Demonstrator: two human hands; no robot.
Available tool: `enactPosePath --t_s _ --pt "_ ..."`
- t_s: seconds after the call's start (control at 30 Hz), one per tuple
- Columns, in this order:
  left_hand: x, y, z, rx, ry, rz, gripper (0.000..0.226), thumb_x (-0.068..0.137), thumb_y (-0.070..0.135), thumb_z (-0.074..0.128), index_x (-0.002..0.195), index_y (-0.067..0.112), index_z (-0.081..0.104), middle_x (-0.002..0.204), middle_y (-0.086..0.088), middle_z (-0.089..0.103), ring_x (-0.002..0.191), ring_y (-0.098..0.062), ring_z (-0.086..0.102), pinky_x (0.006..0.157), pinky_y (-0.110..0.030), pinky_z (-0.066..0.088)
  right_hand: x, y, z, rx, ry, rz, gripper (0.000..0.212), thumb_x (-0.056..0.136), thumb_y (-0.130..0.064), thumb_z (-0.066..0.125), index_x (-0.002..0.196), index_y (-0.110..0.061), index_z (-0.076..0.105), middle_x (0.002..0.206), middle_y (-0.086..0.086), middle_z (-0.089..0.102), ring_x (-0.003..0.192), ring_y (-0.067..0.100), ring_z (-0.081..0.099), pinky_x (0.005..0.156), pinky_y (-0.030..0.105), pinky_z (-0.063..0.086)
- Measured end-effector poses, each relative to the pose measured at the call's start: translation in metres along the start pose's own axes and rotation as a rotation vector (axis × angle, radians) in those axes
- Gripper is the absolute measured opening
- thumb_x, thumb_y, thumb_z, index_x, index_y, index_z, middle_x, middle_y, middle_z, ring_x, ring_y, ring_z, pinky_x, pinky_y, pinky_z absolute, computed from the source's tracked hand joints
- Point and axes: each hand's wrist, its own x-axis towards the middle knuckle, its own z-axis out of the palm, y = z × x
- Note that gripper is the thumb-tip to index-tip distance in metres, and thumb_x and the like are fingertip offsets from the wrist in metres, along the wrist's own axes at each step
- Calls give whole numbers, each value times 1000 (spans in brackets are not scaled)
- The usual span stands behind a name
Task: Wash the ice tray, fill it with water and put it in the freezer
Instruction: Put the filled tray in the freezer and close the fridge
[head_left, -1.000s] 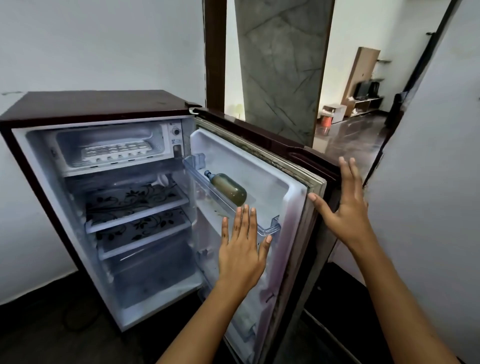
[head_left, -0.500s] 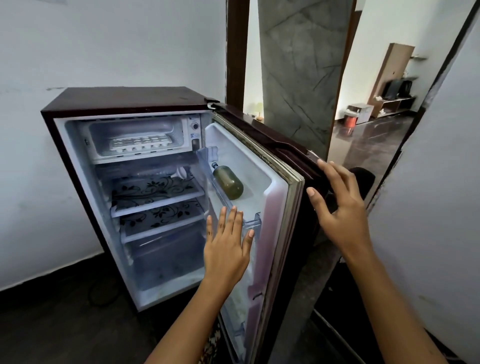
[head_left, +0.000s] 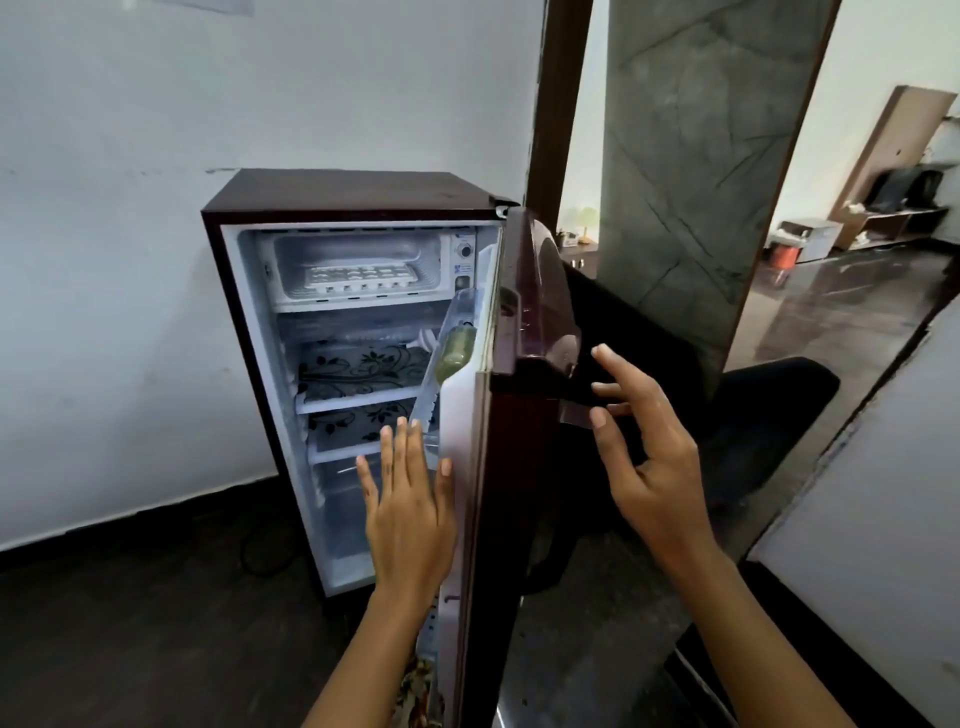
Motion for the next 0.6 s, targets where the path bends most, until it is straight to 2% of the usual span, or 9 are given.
enactPosePath --t_s 0.1,0.2,0.3,0.47,0.6 --pt "1 -9 -12 -106 102 6 58 97 46 13 147 17 19 155 -2 21 146 -17 9 119 -44 0 1 11 24 -117 -88 58 44 90 -18 52 133 -22 47 142 -4 44 127 13 45 102 38 40" --pt "8 -18 -22 -147 151 14 54 97 41 18 147 19 18 155 -2 23 146 -18 12 119 -44 0 0 17 48 -196 -244 86 43 88 -26 52 131 -23 50 144 -6 41 128 11 43 102 40 38" --pt "17 -27 -28 -132 168 4 59 97 46 16 148 16 17 155 -4 23 146 -16 11 119 -41 -2 1 20 69 -179 -363 82 46 89 -30 51 134 -26 46 145 -9 39 130 9 40 104 41 36" --pt "35 -48 -33 -112 212 -53 74 95 58 9 149 8 15 155 -6 21 145 -13 10 119 -34 -6 13 22 103 -146 -479 3 53 91 -34 49 139 -38 28 151 -15 27 135 5 33 107 35 32" --pt "51 -65 -37 -81 221 -76 72 94 59 8 149 12 3 155 -4 14 146 -14 8 118 -32 -9 26 23 129 -156 -571 -66 59 93 -44 44 142 -45 13 152 -27 8 139 -4 19 107 20 20"
